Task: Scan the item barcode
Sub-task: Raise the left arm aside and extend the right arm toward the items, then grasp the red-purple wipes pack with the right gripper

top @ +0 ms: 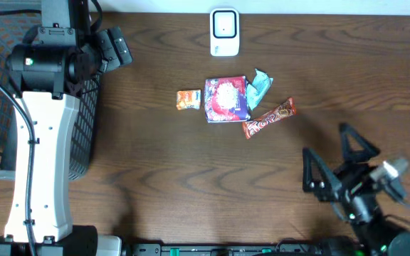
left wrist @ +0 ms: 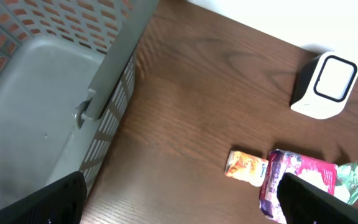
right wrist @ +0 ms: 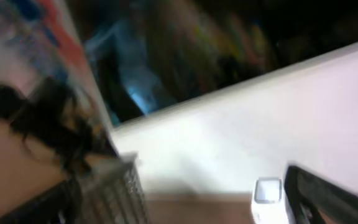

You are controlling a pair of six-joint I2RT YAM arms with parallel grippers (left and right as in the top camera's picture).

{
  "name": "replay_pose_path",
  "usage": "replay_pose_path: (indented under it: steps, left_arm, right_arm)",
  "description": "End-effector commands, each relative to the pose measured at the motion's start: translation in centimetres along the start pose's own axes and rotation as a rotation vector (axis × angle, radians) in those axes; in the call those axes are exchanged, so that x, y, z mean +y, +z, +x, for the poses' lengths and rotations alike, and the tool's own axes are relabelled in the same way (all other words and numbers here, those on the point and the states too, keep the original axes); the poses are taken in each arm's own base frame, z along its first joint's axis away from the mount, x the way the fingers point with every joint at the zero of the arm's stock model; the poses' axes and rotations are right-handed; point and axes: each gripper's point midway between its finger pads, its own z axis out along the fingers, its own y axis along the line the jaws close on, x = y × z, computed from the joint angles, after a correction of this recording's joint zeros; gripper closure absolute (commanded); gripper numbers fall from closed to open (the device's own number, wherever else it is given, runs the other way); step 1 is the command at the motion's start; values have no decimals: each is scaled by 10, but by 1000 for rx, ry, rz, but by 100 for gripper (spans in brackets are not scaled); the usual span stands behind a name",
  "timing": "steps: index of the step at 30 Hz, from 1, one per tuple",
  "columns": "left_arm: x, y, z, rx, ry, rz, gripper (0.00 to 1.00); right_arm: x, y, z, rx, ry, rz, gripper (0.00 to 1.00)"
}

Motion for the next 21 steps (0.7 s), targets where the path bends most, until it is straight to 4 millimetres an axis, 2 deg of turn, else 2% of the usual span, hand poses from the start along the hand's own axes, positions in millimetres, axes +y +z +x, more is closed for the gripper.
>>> replay_pose_path:
  steps: [1, 4, 6, 10, 12, 16, 19, 21]
  left_arm:
    - [2, 1, -1, 0, -8, -9, 2]
    - [2, 1, -1, 0, -8, -9, 2]
    - [2, 1, -1, 0, -8, -9, 2]
    - [2, 1, -1, 0, -8, -9, 2]
    - [2, 1, -1, 0, -8, -9, 2]
    - [2, 1, -1, 0, -8, -9, 2]
    - [2, 1, -1, 0, -8, -9, 2]
    - [2, 1, -1, 0, -8, -9, 2]
  right_arm:
    - [-6, 26, -24, 104, -208, 75, 1]
    - [-27, 57, -12, 312, -171, 141, 1]
    - [-45, 81, 5, 484, -93, 187, 1]
    - [-64, 113, 42, 793, 81, 215, 1]
    - [-65, 125, 58, 906, 173, 185, 1]
    - [-45, 155, 85, 1021, 401, -41, 1]
    - [-39, 161, 106, 1069, 515, -140, 1]
    - [-43, 166, 128, 1112, 549, -144, 1]
